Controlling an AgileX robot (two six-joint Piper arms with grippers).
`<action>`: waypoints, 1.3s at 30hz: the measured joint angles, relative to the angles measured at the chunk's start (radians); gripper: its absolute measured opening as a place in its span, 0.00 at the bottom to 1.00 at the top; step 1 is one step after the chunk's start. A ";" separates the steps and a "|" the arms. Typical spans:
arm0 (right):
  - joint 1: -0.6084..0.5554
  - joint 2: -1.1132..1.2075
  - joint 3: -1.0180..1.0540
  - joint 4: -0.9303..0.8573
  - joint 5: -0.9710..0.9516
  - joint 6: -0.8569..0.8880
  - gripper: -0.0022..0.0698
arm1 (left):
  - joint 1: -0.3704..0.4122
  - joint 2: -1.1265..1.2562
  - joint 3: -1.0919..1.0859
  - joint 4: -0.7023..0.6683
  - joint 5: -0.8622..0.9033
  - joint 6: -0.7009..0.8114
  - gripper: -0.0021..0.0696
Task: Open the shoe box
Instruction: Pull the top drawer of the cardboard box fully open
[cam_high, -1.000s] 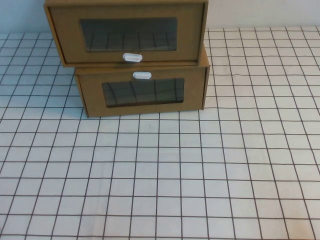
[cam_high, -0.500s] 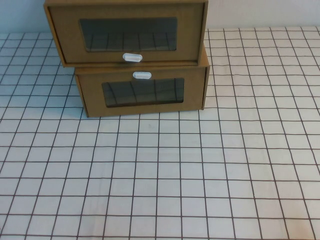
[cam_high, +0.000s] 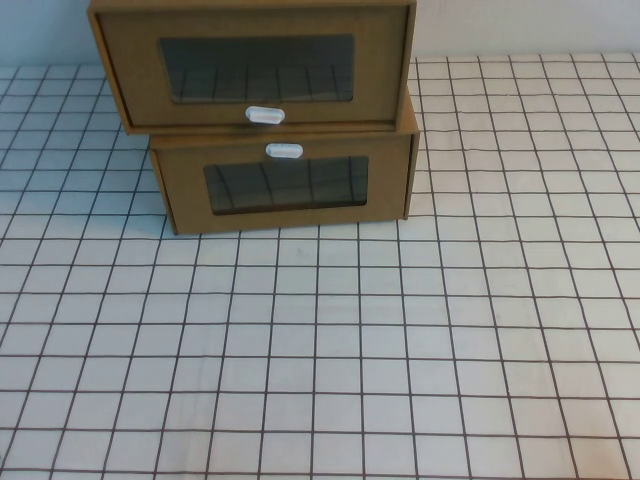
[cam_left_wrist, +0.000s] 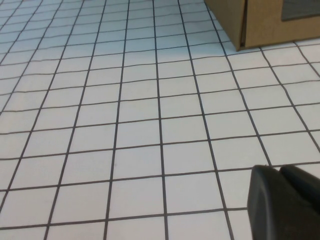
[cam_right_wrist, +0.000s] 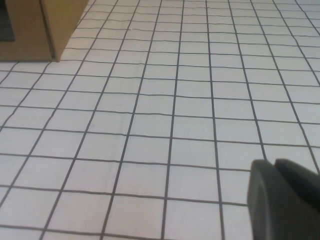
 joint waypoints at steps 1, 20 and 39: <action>0.000 0.000 0.000 0.000 0.000 0.000 0.01 | 0.000 0.000 0.000 0.000 0.000 0.002 0.03; 0.000 0.000 0.000 0.000 0.000 0.000 0.01 | 0.000 0.000 0.000 -0.565 -0.250 -0.155 0.03; 0.000 0.000 0.000 0.000 0.000 0.000 0.01 | 0.000 0.313 -0.402 -0.612 0.155 0.082 0.03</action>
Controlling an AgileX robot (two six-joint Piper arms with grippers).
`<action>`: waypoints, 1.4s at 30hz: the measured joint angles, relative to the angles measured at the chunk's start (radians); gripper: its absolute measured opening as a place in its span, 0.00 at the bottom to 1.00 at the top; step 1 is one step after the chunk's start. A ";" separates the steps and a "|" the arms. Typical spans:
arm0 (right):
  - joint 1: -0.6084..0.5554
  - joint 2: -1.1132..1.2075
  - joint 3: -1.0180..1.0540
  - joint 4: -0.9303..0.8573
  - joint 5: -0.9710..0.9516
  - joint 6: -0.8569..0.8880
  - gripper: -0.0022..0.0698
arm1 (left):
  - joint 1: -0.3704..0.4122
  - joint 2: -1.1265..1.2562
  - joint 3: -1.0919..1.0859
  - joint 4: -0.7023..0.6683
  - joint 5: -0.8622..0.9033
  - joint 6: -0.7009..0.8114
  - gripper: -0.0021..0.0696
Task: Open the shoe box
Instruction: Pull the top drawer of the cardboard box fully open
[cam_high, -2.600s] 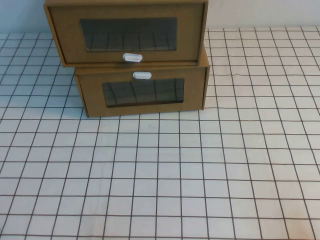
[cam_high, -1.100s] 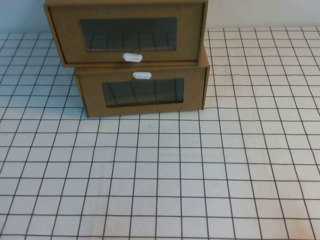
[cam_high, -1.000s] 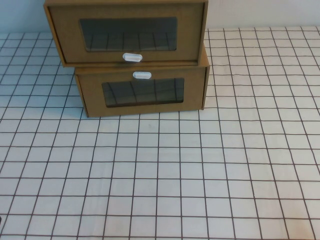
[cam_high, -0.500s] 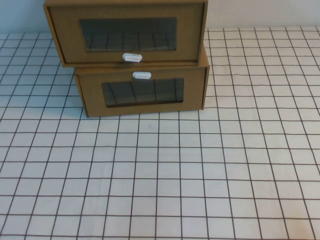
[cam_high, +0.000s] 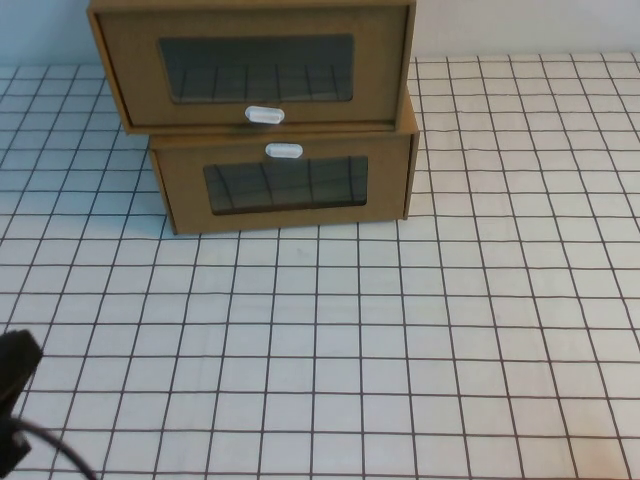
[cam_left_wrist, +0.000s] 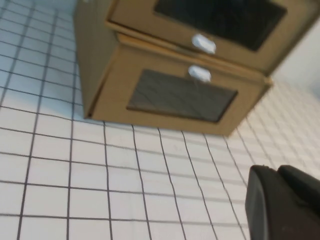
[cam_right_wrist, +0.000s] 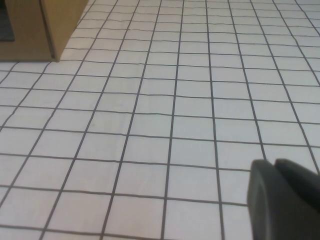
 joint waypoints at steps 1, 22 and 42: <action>0.000 0.000 0.000 0.000 0.000 0.000 0.01 | 0.000 0.063 -0.049 0.000 0.035 0.039 0.03; 0.000 0.000 0.000 0.000 0.000 0.000 0.01 | 0.000 1.048 -1.028 -0.243 0.227 0.579 0.03; 0.000 0.000 0.000 0.000 0.000 0.000 0.01 | -0.097 1.657 -1.784 -0.149 0.403 0.462 0.03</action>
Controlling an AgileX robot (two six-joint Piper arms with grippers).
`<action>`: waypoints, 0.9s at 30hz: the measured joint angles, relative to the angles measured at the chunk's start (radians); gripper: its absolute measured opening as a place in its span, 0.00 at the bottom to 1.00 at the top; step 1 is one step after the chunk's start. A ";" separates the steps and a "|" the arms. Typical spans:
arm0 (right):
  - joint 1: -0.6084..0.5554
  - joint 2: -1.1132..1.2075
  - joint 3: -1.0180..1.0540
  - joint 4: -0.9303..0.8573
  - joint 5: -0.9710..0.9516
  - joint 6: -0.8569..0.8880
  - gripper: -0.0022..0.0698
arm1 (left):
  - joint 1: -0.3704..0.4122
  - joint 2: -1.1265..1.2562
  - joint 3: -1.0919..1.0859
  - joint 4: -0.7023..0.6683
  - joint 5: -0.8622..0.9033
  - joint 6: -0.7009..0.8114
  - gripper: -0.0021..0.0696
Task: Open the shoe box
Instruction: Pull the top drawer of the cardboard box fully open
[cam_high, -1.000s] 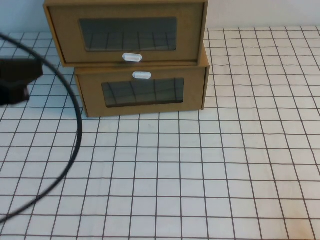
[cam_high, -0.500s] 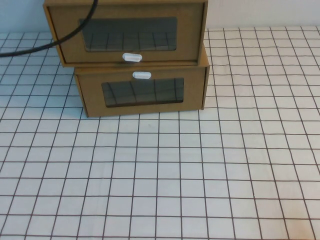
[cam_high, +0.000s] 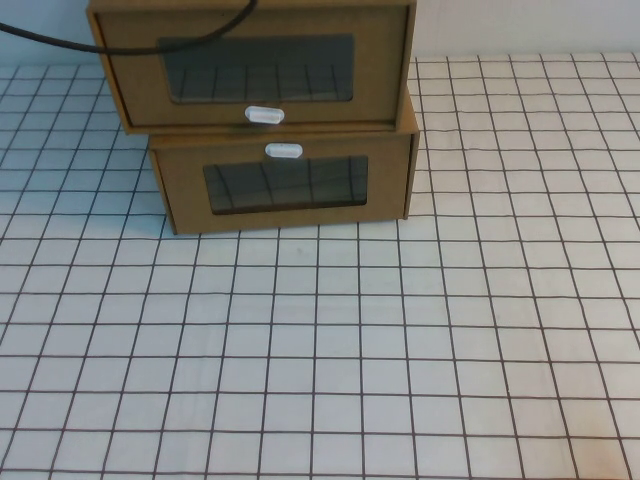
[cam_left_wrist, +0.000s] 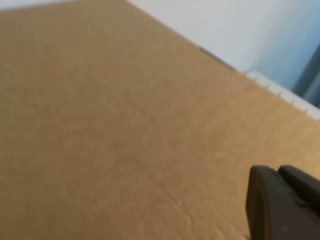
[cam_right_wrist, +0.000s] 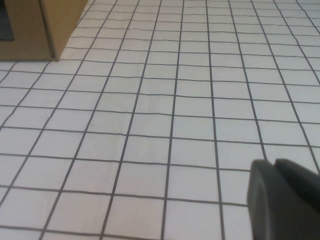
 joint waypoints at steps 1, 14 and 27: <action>0.000 0.000 0.000 0.000 0.000 0.000 0.01 | -0.002 0.018 -0.016 0.008 0.012 -0.005 0.03; 0.000 0.000 0.000 0.406 -0.211 0.000 0.01 | -0.017 0.081 -0.044 0.137 0.068 -0.064 0.03; 0.000 0.002 -0.053 0.711 -0.144 0.000 0.01 | -0.019 0.089 -0.051 0.143 0.079 -0.070 0.03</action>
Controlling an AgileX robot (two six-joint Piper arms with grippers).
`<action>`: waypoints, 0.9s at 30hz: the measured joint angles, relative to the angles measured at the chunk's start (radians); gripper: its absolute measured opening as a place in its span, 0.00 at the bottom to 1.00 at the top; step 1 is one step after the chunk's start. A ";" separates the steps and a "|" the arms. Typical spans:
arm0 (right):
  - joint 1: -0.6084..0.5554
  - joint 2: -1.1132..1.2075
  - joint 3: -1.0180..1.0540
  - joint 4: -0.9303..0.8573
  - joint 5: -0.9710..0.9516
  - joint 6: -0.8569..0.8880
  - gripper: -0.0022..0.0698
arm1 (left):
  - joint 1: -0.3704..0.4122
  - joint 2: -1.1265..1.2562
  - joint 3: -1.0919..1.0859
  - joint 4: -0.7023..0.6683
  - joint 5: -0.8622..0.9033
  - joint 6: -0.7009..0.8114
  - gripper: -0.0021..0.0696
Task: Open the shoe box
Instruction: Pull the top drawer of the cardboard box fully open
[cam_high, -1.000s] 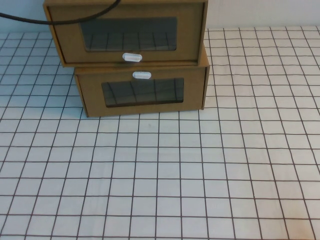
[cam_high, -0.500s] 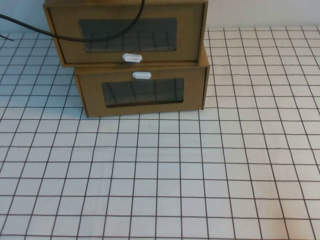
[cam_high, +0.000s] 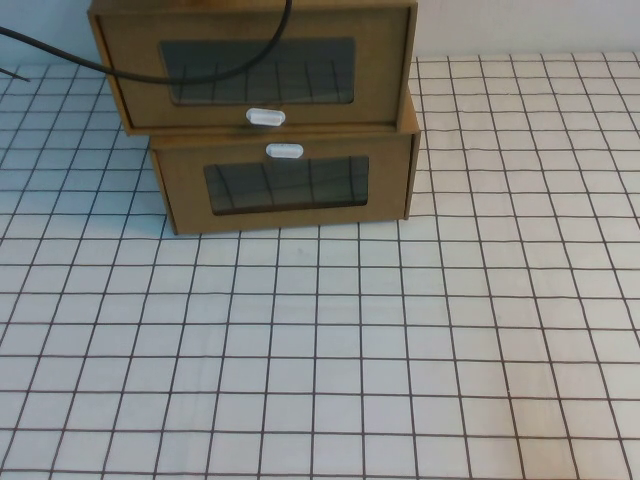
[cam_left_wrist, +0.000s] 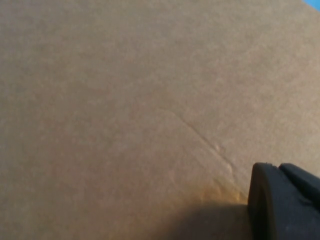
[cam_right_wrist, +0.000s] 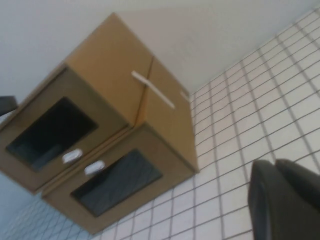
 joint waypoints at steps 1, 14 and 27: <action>0.000 0.013 -0.033 0.000 0.043 0.000 0.01 | 0.000 0.000 0.000 0.000 0.000 0.000 0.03; 0.000 0.525 -0.456 -0.149 0.501 -0.123 0.01 | 0.000 0.000 0.000 0.000 0.002 -0.003 0.03; 0.180 1.099 -0.934 -0.199 0.585 -0.308 0.01 | 0.000 0.002 -0.005 0.000 0.011 -0.019 0.03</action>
